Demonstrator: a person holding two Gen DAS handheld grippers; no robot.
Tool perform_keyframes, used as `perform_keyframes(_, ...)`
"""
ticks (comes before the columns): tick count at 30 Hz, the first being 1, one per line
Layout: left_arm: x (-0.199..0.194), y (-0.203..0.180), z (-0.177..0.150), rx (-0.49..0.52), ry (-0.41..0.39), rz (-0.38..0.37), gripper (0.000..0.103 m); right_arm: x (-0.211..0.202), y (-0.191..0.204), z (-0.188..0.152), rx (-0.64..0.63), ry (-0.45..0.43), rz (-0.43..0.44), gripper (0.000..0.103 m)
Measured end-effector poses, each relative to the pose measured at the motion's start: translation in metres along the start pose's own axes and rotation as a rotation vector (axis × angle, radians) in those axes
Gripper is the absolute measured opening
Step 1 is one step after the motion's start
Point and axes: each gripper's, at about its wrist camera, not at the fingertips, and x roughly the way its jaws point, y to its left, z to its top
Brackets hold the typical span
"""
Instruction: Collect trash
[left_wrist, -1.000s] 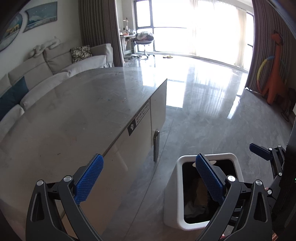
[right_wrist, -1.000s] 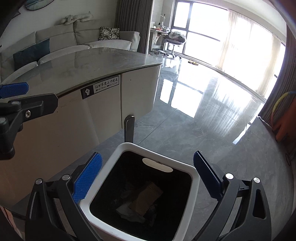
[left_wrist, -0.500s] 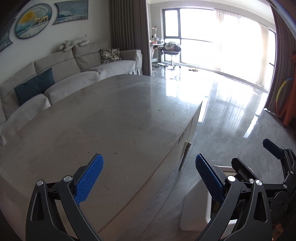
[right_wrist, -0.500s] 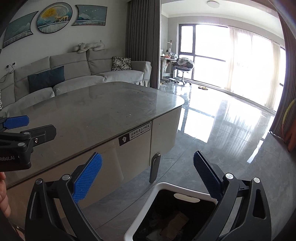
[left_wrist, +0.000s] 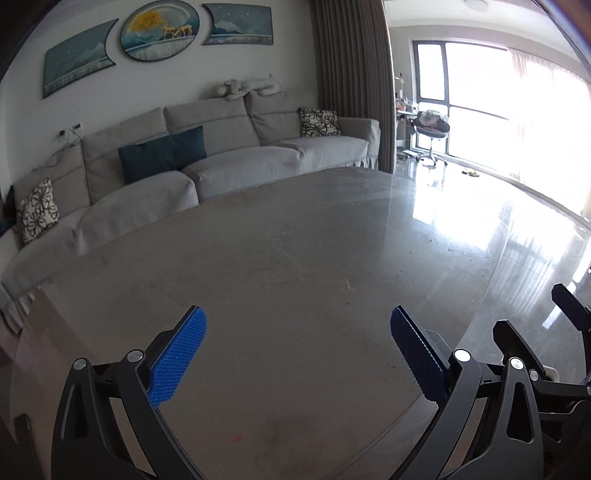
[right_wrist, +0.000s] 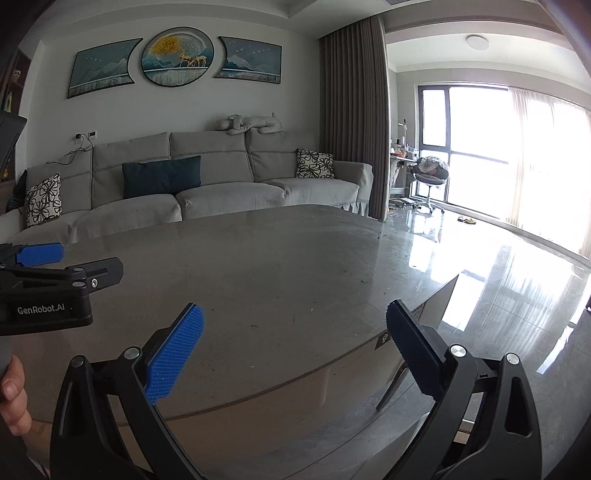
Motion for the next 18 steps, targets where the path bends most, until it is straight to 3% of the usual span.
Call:
perform_keyframes(8,-0.004,0.055,0.002,-0.067,-0.004,0.076,0.099,0.004,0.042,0.019,-0.019,-0.035,0.062,0.098)
perform_keyframes(18,-0.005,0.098,-0.011,-0.068,0.017,0.136,0.099,0.012,0.079,0.026,-0.029,-0.055,0.121,0.098)
